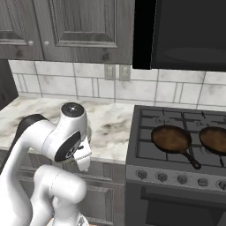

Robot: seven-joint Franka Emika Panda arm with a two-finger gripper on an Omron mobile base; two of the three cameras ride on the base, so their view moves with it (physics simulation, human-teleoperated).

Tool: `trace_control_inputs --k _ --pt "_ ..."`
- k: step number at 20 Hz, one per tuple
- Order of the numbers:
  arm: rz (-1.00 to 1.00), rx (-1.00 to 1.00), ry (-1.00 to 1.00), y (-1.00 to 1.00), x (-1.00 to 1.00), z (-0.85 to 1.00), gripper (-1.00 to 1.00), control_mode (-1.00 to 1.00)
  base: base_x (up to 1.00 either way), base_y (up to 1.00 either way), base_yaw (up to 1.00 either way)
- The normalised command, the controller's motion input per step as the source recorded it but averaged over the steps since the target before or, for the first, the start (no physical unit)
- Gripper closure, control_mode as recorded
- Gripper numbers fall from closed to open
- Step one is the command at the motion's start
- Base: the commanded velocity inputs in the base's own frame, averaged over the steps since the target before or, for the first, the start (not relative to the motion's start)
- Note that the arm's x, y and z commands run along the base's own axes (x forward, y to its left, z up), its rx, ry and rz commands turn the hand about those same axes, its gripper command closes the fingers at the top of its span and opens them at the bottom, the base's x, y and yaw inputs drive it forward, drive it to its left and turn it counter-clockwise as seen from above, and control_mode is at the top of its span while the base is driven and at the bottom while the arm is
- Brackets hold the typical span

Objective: Place one of the steaks on the plate and the other in the bowl. Then place the bowl in the fridge.

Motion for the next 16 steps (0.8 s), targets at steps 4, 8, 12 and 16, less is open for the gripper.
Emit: trace_control_inputs --k 4,8,12,16 --pt "0.0 0.0 0.0 0.0 -0.03 0.0 1.0 -1.0 0.0 0.0 0.0" --pt "0.01 0.0 0.0 0.0 -0.09 0.0 1.0 1.0 -0.12 0.0 0.03" --pt "0.0 0.0 0.0 0.0 0.0 0.0 1.0 1.0 -0.5 -0.01 0.16" --pt "0.0 0.0 0.0 0.0 0.0 0.0 1.0 1.0 -0.86 0.05 0.34"
